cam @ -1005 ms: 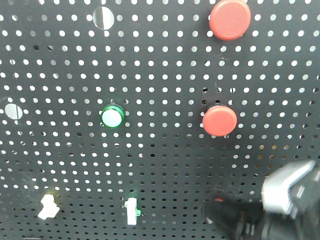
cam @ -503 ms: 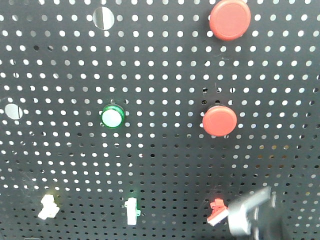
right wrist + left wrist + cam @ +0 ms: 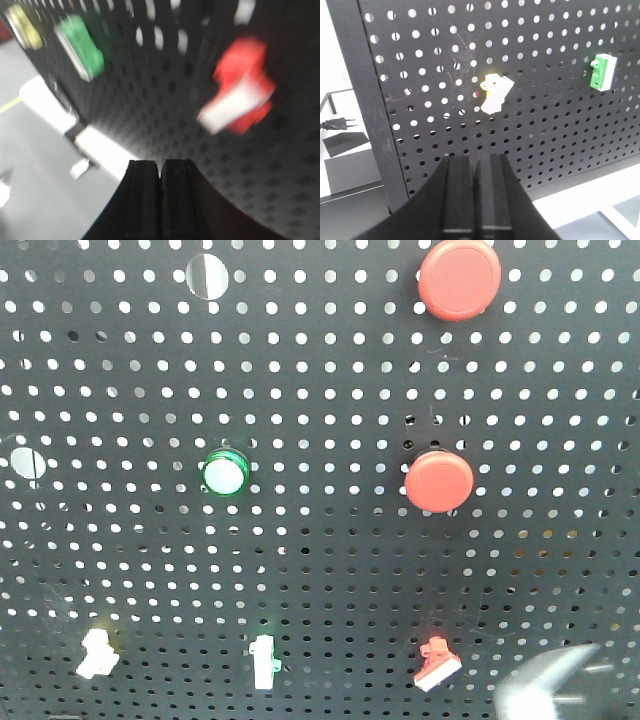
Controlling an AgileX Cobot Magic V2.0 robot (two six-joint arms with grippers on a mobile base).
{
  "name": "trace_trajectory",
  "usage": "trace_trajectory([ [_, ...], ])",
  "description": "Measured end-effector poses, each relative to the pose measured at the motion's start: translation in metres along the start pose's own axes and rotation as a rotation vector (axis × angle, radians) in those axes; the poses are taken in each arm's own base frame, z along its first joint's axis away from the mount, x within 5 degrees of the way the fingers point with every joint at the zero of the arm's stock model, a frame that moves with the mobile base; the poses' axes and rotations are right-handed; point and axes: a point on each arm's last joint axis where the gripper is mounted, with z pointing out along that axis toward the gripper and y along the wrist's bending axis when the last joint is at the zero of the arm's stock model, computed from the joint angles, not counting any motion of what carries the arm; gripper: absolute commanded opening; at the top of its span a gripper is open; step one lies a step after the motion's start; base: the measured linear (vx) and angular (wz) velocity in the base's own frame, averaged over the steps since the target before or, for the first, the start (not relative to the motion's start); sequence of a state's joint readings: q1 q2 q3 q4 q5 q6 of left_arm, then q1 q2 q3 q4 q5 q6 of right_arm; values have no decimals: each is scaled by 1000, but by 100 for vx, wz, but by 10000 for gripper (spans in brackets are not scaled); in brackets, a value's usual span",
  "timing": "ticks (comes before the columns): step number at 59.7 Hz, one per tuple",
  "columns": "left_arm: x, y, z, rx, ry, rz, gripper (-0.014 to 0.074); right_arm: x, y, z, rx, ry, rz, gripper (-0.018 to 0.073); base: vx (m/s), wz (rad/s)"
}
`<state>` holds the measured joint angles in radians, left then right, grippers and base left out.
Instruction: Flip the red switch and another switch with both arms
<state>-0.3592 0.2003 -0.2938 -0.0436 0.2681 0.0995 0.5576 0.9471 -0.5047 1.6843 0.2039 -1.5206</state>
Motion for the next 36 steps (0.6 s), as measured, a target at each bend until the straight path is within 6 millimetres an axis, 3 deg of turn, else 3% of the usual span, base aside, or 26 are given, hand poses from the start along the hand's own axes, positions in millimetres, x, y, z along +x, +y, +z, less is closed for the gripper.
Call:
trace_trajectory([
  [11, 0, 0, 0, 0, 0, -15, 3, -1, -6, -43, 143, -152, -35, -6, 0, 0],
  [25, 2, 0, 0, 2, 25, -45, 3, 8, -14, -112, 343, -418, -140, -6, 0, 0],
  [36, 8, -1, 0, 6, 84, -45, 3, 15, -26, -144, 541, -521, -147, -6, 0, 0],
])
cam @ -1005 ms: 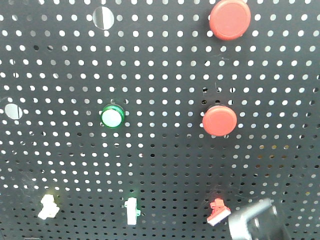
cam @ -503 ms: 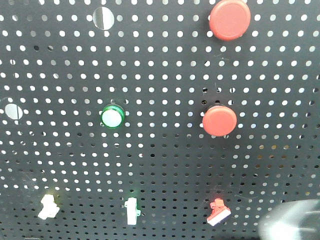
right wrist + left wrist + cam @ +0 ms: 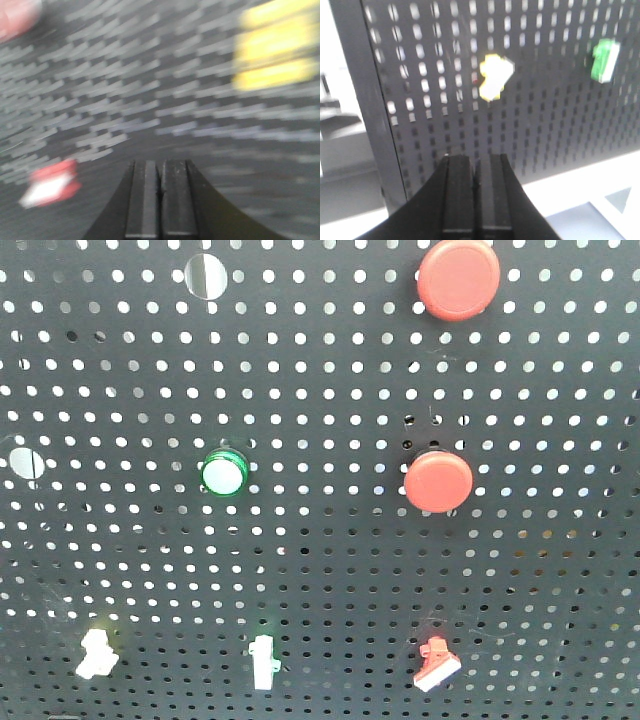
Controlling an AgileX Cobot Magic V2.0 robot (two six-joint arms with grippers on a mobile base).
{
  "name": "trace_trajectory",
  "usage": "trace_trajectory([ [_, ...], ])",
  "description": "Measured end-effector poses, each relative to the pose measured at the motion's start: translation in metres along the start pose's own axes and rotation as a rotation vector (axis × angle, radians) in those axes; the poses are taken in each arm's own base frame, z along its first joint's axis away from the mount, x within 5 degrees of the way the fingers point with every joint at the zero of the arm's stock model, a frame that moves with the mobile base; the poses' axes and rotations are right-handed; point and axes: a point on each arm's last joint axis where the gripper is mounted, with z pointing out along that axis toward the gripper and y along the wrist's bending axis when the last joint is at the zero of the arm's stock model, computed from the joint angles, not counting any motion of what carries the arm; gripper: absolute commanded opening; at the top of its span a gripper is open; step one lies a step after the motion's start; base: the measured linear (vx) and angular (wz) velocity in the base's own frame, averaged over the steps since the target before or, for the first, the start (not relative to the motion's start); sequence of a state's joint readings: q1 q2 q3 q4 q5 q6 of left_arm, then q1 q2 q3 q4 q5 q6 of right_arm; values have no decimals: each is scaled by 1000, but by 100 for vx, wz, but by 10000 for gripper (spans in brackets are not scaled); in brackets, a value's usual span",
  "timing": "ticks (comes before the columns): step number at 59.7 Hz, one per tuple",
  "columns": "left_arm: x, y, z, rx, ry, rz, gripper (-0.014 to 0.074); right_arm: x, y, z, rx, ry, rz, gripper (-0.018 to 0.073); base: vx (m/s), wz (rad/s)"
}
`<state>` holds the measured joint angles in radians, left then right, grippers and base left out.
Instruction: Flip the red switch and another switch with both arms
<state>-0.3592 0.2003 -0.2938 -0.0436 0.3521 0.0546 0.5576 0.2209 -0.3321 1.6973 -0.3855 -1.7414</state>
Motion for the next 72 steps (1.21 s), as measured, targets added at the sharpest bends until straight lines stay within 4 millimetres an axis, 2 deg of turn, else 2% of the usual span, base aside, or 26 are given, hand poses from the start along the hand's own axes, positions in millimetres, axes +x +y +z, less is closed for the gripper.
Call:
trace_trajectory([
  [35, 4, 0, 1, 1, 29, 0, 3, 1, -6, -3, 52, 9, 25, -6, 0, 0],
  [47, 31, 3, 4, -57, 29, -6, 3, 1, -6, -3, 54, 10, 26, -6, 0, 0],
  [58, 73, 11, 5, -210, -65, -45, 3, 1, -6, -3, 55, 10, 26, -6, 0, 0],
  [72, 76, 15, 4, -269, -112, -63, 3, 1, -6, -3, 58, 12, 27, -6, 0, 0],
])
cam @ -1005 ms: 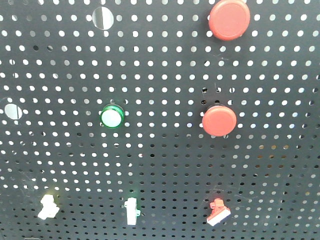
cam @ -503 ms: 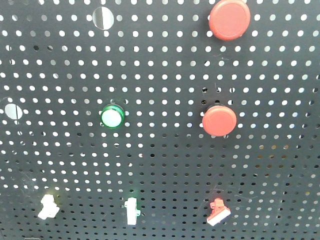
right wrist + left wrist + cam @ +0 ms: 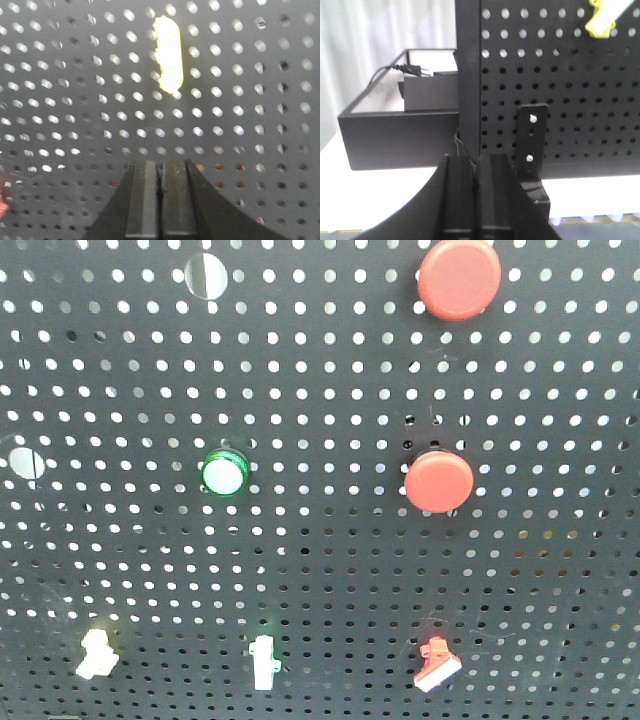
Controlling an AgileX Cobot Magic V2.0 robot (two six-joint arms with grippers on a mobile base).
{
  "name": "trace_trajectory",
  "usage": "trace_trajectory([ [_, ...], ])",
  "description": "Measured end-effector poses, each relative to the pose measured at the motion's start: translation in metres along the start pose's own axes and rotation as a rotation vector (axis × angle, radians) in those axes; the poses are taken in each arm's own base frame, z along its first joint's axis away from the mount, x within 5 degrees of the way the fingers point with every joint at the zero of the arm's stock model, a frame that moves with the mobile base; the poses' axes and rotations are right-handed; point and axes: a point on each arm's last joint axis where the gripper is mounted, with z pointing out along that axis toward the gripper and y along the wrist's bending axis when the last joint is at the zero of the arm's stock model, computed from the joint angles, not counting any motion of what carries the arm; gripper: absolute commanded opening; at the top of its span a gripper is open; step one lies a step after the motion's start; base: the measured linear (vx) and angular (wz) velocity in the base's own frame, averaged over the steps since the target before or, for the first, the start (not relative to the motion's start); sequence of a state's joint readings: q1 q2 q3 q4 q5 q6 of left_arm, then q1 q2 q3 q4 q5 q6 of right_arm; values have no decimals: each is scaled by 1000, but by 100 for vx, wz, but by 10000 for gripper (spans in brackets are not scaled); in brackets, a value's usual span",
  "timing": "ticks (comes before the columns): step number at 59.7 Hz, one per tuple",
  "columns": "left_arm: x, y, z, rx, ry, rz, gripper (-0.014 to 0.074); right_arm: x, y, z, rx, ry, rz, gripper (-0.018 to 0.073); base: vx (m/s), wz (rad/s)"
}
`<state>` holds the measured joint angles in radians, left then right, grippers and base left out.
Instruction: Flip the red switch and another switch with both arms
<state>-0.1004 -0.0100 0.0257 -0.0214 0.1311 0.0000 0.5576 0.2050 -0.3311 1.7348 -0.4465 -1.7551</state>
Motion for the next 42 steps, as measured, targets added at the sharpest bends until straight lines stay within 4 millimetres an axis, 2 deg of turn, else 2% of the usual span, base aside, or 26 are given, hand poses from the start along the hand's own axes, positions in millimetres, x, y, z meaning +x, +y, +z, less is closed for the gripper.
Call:
trace_trajectory([
  [42, 1, 0, 0, -3, 6, 0, 3, 0, 0, 0, 0, 0, 0, -6, 0, 0],
])
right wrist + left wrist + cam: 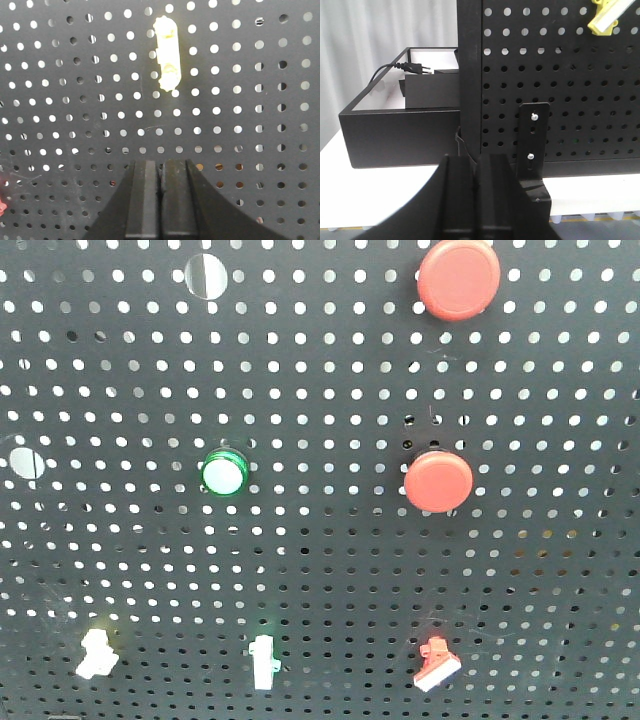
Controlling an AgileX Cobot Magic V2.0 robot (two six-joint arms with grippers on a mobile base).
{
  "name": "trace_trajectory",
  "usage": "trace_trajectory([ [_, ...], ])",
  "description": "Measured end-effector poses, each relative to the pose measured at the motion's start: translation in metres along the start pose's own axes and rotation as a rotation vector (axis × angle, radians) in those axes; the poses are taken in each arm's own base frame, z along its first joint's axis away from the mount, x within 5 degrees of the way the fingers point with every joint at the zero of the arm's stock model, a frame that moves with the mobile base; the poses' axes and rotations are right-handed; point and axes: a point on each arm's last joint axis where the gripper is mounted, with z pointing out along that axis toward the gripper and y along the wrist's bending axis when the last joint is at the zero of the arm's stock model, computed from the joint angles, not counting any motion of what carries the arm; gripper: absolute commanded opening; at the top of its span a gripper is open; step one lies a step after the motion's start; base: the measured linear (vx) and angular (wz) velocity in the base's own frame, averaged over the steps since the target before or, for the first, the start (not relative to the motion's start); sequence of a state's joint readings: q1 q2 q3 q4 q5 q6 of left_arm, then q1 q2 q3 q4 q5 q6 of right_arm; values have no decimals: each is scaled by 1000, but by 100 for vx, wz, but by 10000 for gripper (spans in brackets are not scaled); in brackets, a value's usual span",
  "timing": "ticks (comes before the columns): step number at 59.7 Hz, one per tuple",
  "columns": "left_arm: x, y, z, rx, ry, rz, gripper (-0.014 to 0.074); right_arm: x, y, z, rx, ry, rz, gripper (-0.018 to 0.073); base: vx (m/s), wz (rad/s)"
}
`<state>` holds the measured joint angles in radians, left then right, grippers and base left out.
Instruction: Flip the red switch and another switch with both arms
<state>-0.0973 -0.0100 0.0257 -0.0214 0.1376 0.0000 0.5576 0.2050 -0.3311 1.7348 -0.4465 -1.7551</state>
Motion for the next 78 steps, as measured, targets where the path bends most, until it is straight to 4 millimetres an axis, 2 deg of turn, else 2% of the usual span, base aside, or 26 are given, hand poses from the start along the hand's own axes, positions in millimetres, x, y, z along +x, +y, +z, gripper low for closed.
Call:
trace_trajectory([
  [24, 0, 0, 0, 0, 1, 0, 3, 2, 1, 3, 2, 25, 48, -6, 0, 0],
  [35, 0, 0, 0, 0, 1, 0, 3, 3, 11, 23, -7, 18, -6, -6, 0, 0],
  [46, 0, 0, 0, 0, 1, 0, 3, 9, 35, 44, -153, 22, -100, -6, 0, 0],
  [55, 0, 0, 0, 0, 2, 0, 3, 24, 42, 49, -246, 169, -92, -6, 0, 0],
  [61, 0, 0, 0, 0, 2, 0, 3, 40, 35, 45, -222, 362, -69, -6, 0, 0],
  [67, 0, 0, 0, 0, 2, 0, 3, 52, 22, 30, -131, 507, -89, -6, 0, 0],
  [74, 0, 0, 0, 0, 2, 0, 3, 64, 9, 9, -9, 473, -115, -6, 0, 0],
  [78, 0, 0, 0, 0, 2, 0, 3, 72, 5, -5, 41, 396, -120, -6, 0, 0],
])
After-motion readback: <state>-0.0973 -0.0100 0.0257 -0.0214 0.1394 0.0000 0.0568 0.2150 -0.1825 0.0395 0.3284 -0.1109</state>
